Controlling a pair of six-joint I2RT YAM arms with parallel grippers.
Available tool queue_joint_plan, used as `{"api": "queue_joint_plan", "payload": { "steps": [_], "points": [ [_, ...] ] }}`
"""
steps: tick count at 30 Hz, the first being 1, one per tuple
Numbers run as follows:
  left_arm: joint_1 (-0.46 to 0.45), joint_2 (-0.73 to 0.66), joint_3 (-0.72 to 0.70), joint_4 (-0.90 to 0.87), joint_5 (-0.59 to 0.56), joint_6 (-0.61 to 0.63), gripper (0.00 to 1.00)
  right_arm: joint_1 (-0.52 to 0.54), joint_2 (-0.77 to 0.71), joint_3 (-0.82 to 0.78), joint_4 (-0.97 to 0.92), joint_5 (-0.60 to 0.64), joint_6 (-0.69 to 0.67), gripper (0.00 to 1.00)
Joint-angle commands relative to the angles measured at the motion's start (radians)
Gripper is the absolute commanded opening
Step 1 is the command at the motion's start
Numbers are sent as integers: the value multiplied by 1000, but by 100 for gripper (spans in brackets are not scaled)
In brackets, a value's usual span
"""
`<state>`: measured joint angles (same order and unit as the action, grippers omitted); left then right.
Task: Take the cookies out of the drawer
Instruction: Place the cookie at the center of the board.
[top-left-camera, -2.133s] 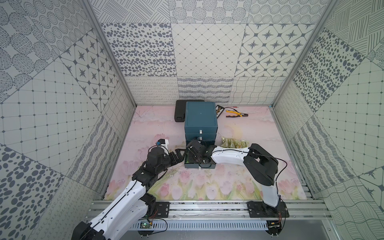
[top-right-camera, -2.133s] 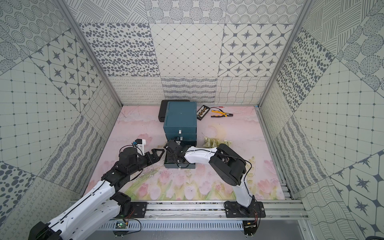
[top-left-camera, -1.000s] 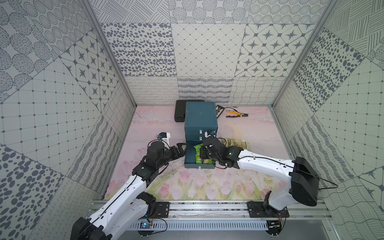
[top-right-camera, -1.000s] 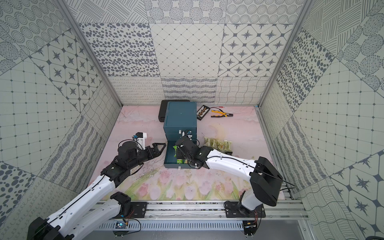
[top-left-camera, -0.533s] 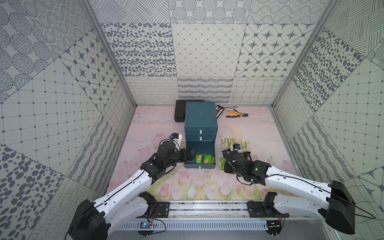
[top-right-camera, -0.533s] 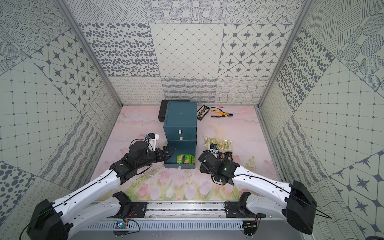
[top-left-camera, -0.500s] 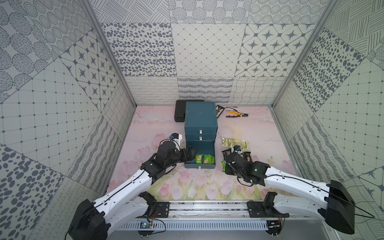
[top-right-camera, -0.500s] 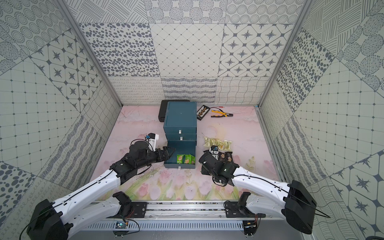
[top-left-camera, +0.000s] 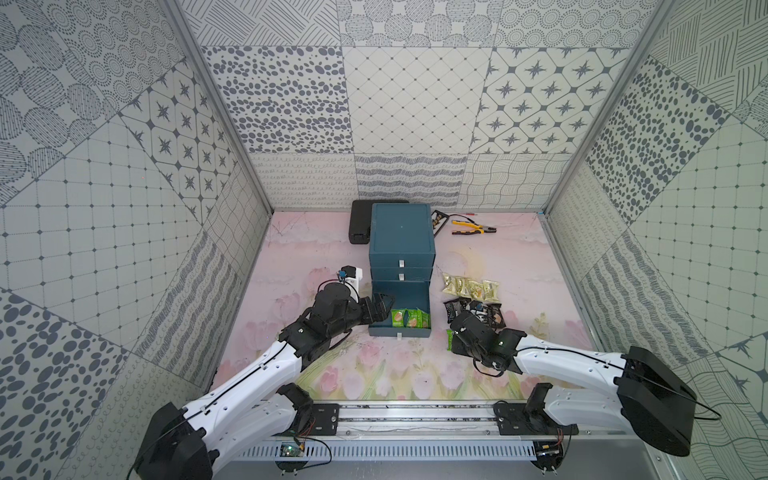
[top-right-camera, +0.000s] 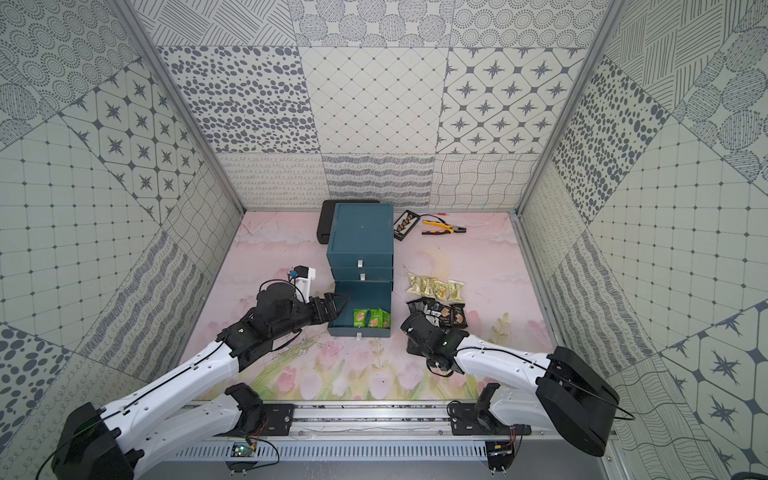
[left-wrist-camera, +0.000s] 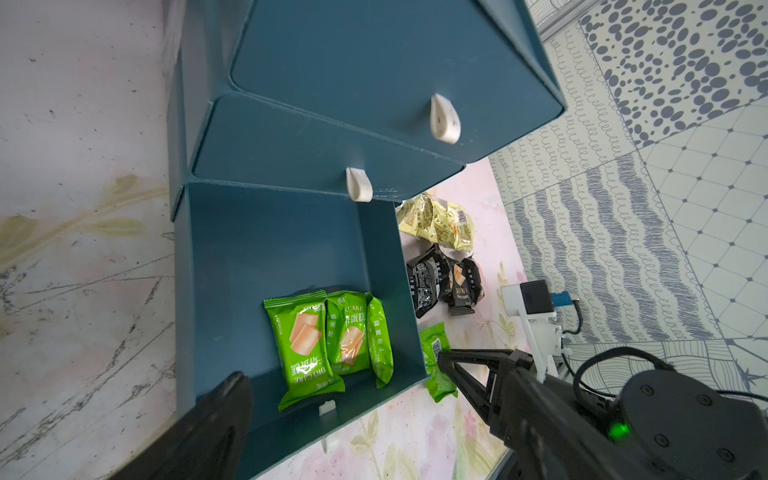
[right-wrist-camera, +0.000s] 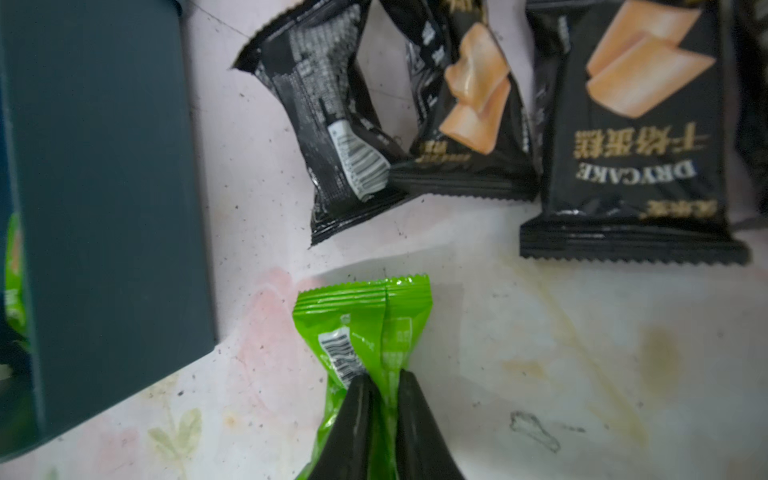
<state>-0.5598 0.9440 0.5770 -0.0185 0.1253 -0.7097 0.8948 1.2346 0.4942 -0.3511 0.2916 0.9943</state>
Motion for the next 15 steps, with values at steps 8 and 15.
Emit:
{"api": "queue_joint_plan", "payload": {
  "steps": [8, 15],
  "points": [
    [11, -20, 106, -219, -67, 43, 99, 25, -93, 148, -198, 51, -33, 61],
    [111, -41, 90, -250, -6, 37, 99, 104, -182, 343, -430, 81, -58, 66]
  ]
}}
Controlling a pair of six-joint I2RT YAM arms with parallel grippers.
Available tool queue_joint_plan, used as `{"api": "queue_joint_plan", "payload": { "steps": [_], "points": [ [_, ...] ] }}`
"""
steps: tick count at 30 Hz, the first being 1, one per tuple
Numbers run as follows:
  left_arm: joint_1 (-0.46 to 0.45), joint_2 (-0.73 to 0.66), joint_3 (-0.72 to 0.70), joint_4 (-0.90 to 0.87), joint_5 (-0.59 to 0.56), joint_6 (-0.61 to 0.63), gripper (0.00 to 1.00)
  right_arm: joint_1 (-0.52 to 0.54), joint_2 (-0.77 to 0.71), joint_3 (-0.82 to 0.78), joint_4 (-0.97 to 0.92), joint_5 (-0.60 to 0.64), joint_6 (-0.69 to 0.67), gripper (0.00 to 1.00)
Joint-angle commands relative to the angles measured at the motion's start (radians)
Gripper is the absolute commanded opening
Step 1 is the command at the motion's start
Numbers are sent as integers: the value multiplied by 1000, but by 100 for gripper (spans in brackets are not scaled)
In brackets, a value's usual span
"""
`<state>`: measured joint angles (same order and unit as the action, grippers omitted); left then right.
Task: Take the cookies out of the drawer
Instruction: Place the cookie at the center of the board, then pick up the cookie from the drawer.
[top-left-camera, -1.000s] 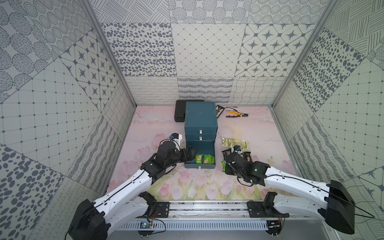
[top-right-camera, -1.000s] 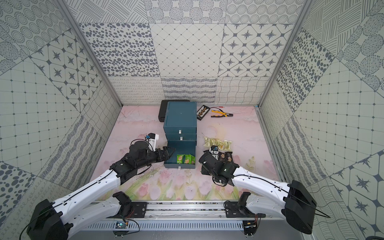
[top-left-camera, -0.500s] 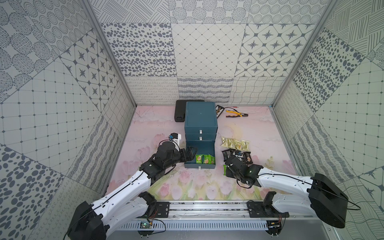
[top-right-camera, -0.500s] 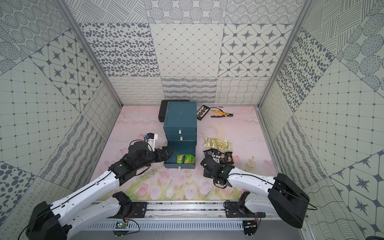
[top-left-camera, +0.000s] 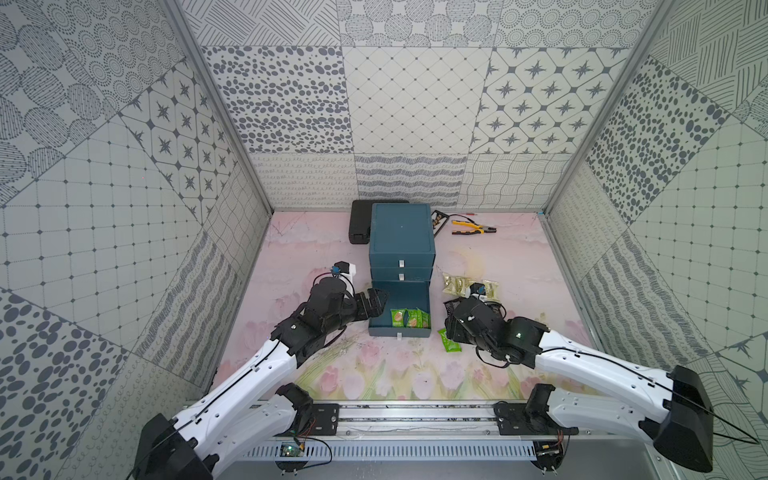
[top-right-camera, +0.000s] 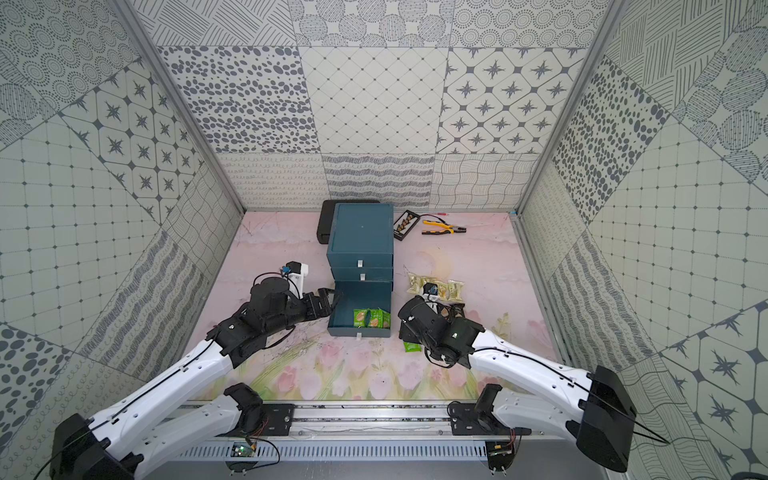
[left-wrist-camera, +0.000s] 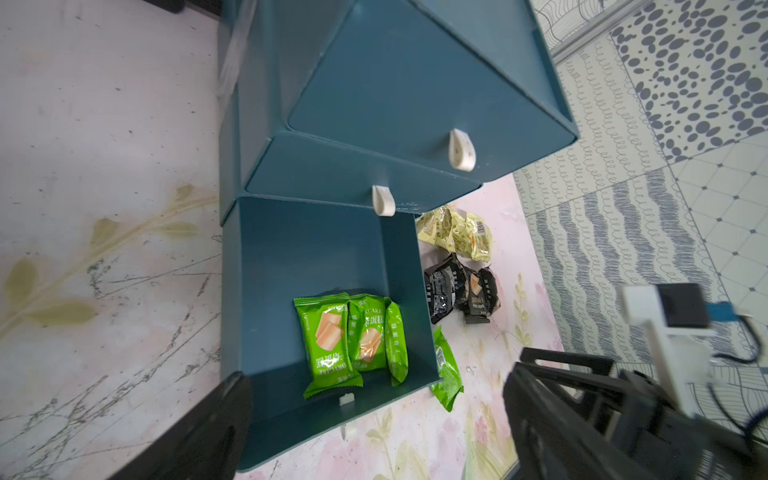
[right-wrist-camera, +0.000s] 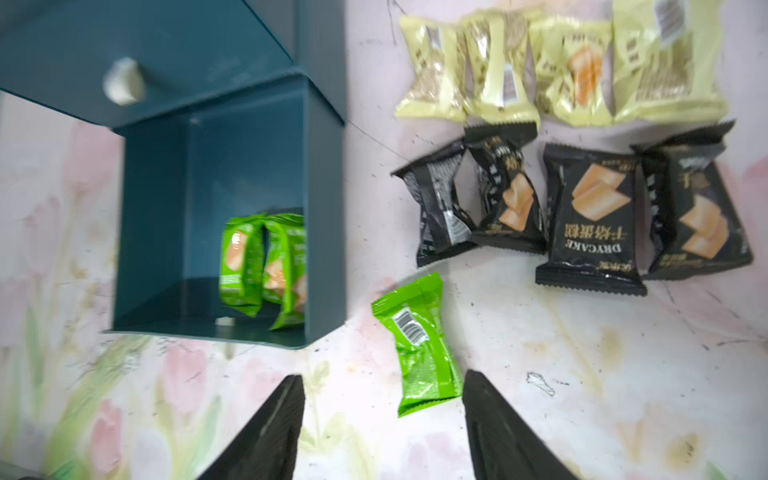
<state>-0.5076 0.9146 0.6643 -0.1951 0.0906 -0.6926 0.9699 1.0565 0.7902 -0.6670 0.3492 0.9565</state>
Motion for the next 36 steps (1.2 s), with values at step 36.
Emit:
{"api": "queue_joint_plan", "payload": {
  "steps": [36],
  "points": [
    [168, 114, 190, -222, 74, -82, 99, -3, 806, 649, -129, -335, -57, 60]
  ]
}}
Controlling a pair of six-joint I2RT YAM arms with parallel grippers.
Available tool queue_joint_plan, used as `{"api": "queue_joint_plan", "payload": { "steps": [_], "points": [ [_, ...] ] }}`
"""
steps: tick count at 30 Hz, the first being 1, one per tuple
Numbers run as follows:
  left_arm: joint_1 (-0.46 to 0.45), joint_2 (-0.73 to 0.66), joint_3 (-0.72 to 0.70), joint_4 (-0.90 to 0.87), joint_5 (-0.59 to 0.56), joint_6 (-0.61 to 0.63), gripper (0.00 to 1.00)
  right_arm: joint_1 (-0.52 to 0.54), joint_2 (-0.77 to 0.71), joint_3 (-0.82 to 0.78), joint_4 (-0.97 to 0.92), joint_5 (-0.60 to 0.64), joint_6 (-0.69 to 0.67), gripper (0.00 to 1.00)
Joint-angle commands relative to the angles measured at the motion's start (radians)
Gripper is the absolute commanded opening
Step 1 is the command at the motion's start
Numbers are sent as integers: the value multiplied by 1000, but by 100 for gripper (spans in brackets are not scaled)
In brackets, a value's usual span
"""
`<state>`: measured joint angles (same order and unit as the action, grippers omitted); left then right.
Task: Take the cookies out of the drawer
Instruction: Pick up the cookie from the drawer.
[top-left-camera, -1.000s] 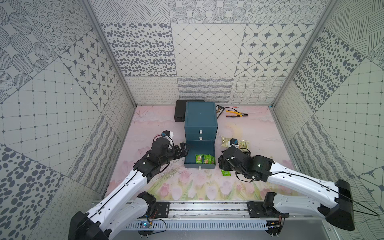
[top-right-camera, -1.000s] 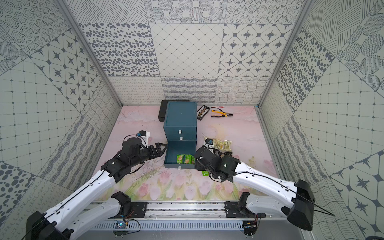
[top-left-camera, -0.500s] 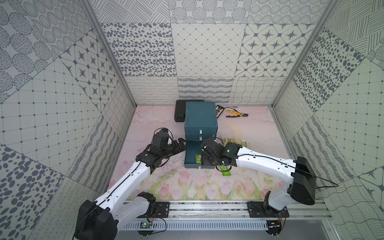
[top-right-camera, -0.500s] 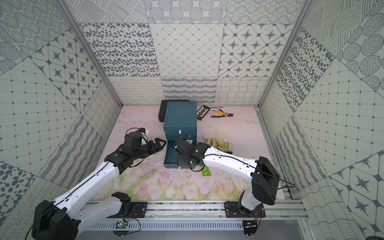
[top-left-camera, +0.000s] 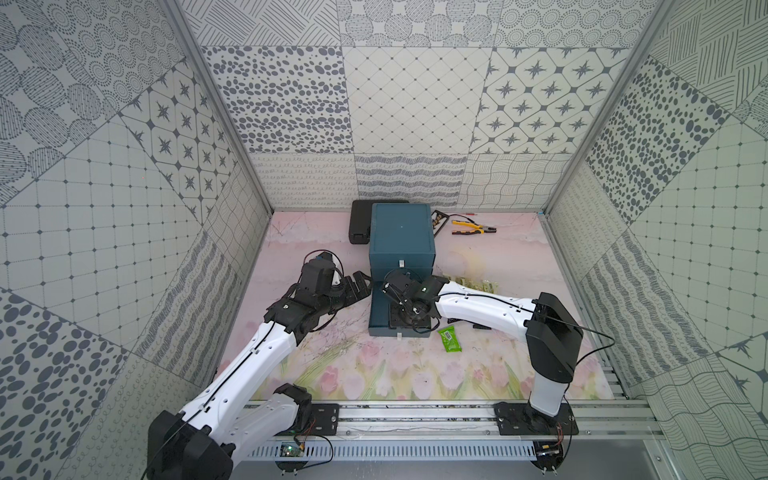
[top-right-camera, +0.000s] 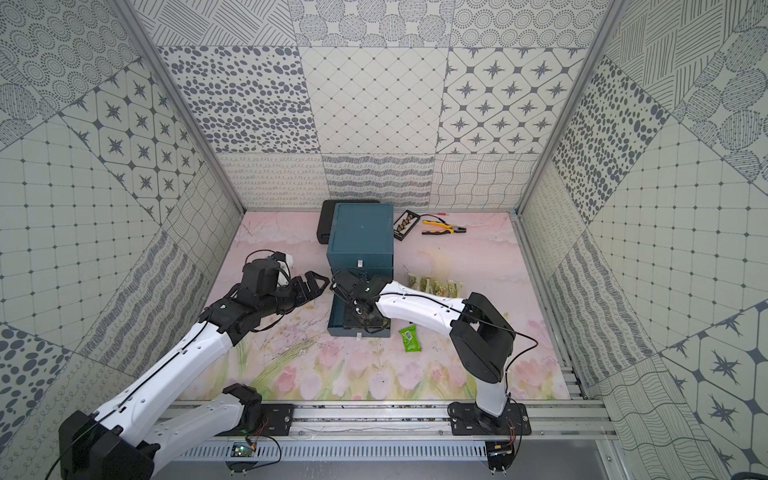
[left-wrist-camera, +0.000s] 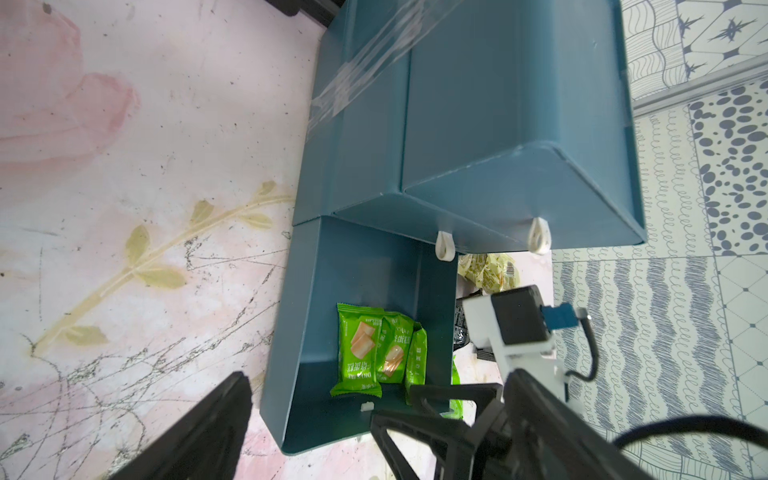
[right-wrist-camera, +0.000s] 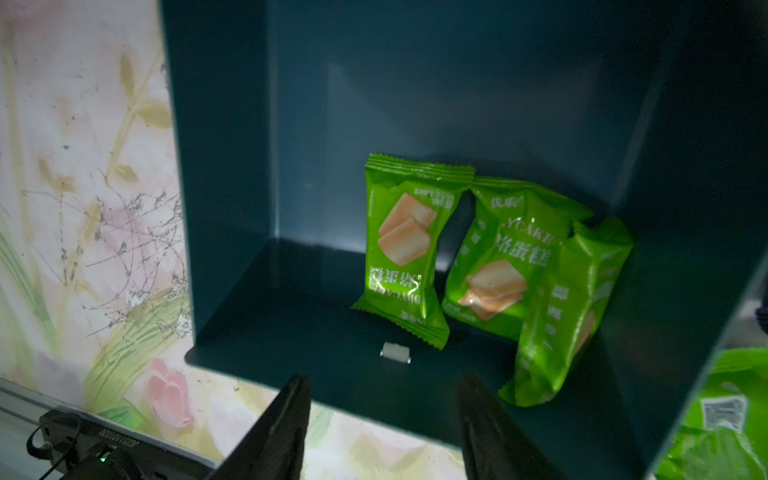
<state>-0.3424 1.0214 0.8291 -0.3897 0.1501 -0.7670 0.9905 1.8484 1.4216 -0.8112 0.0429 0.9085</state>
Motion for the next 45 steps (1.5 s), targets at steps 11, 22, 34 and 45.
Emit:
{"api": "queue_joint_plan", "payload": {
  "steps": [11, 22, 34, 45],
  "points": [
    [2, 63, 64, -14, 26, 70, 99, -53, 120, 78, 53, -56, -27, 65],
    [2, 41, 47, 15, 31, 121, 99, -24, 210, 86, 92, 19, 23, 69],
    [2, -182, -54, -119, -16, 145, 99, -14, 220, 36, 148, 45, 41, 40],
    [0, -277, 15, -337, 12, 157, 99, -5, 60, 0, 158, 97, 1, 21]
  ]
}}
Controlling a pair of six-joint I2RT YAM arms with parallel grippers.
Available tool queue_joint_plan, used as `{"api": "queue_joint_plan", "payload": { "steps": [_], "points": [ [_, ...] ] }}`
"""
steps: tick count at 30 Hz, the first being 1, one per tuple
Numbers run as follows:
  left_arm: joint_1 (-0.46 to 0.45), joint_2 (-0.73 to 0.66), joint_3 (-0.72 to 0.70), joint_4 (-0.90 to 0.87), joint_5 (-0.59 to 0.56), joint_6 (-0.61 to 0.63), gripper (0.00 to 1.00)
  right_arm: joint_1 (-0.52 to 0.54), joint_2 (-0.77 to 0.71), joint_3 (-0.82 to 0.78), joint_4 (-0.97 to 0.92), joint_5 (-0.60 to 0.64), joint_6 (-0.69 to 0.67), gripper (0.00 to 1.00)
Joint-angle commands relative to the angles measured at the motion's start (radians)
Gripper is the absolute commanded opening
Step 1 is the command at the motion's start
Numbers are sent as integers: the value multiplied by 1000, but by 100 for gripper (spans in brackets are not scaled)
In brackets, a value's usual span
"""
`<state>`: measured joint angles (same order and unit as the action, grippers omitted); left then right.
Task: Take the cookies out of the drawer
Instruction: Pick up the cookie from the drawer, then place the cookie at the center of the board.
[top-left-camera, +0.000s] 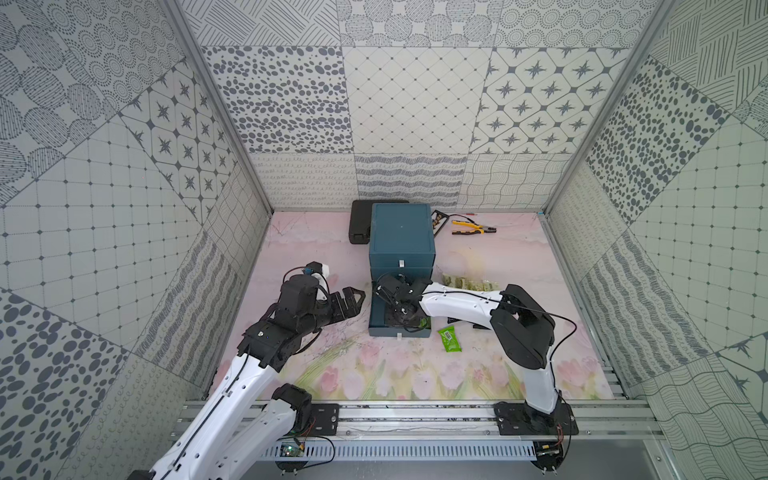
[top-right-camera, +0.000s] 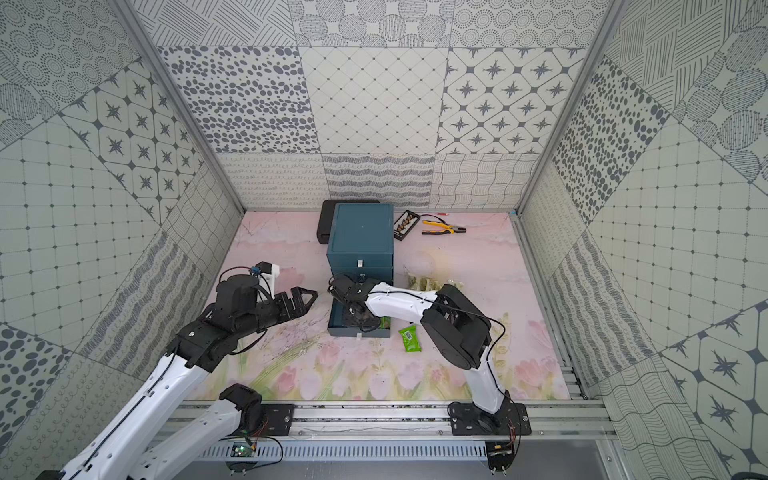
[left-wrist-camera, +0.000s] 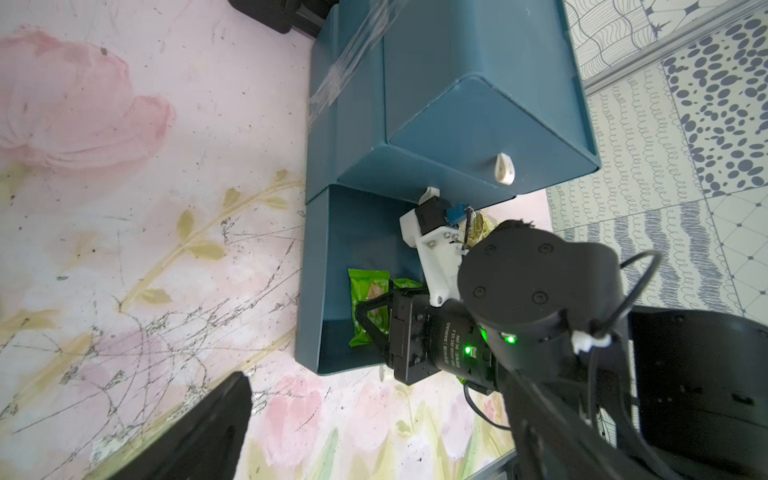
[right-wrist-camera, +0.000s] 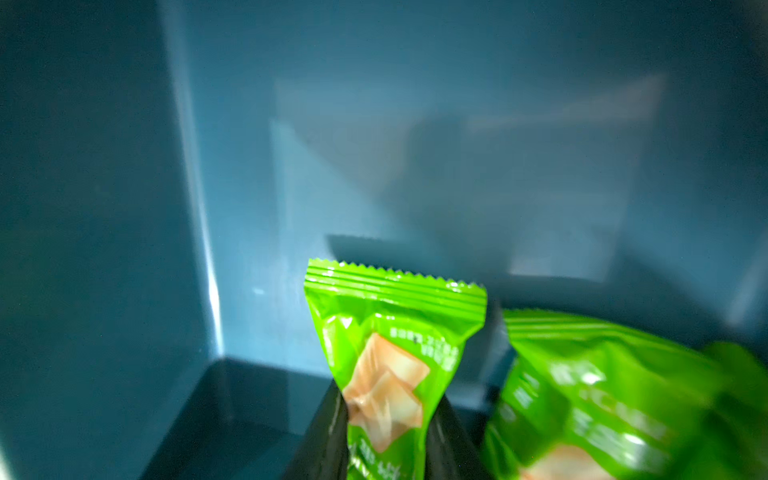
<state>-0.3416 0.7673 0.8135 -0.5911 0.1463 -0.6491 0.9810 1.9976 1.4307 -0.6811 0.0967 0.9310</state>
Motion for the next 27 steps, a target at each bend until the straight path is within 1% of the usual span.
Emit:
{"api": "queue_joint_plan", "payload": {
  "steps": [1, 3, 6, 10, 13, 17, 21, 24, 27],
  "points": [
    [-6, -25, 36, -144, 18, 47, 99, 4, -114, -14, 28, 45, -23, 21],
    [-23, -19, 54, -173, -2, 52, 99, 4, -164, -22, 28, 45, -27, 21],
    [-63, -7, 66, -179, -2, 54, 99, 2, -232, -24, 3, 49, -30, 21],
    [-172, 24, 61, -117, 3, 59, 99, -12, -325, -44, -44, 48, -30, 19],
    [-246, 62, 26, -32, 43, 58, 99, -30, -414, -93, -99, 46, -38, 19],
    [-339, 123, -5, 63, 77, 50, 99, -45, -574, -196, -185, 69, -59, 19],
    [-443, 235, 16, 84, 71, 62, 99, -78, -744, -342, -246, 61, -67, 19],
    [-522, 315, 41, 107, 43, 72, 99, -105, -831, -451, -268, 51, -85, 19],
    [-554, 368, 49, 177, 36, 33, 99, -150, -871, -553, -281, 34, -107, 19]
  ]
}}
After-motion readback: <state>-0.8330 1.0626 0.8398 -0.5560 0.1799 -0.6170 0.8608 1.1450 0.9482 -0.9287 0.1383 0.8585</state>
